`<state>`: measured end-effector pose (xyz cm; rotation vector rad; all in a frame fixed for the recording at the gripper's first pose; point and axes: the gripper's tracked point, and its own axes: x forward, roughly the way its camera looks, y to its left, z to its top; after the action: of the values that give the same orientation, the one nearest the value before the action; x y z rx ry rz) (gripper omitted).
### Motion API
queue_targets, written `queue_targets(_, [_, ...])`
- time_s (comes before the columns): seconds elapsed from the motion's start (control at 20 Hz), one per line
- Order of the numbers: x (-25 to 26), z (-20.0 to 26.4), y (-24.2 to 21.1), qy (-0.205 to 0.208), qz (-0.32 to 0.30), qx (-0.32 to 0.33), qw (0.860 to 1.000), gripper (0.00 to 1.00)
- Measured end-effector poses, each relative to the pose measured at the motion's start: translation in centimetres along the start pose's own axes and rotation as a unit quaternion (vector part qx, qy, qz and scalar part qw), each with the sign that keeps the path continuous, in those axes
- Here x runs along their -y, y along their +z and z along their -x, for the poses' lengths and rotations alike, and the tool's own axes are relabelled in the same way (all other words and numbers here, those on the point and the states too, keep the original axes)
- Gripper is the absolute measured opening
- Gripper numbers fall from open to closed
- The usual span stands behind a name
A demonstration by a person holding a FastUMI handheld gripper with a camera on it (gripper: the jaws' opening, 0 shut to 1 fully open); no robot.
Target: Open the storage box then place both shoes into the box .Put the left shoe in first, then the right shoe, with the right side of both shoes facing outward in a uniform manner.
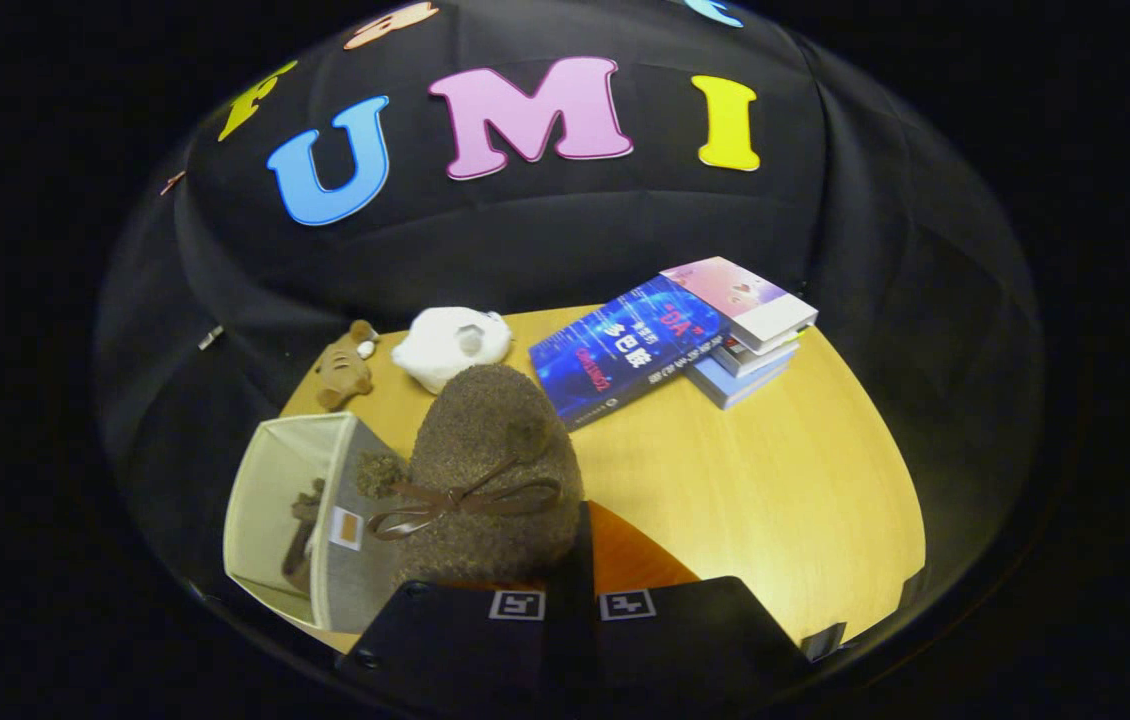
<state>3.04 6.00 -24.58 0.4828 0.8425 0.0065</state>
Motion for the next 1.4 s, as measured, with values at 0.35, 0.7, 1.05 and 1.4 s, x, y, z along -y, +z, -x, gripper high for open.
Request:
queue_targets(0.35, [-12.9,-0.5,1.1,0.056,-0.019,-0.021,0.998,0.05])
queue_targets(0.7, [-19.6,-4.1,-4.0,0.033,0.020,-0.065,0.997,0.05])
queue_targets(1.05, [-19.6,-6.9,-8.4,-0.030,0.068,-0.095,0.993,0.06])
queue_targets(1.4, [-19.8,-8.2,-10.8,-0.044,0.094,-0.118,0.988,0.09])
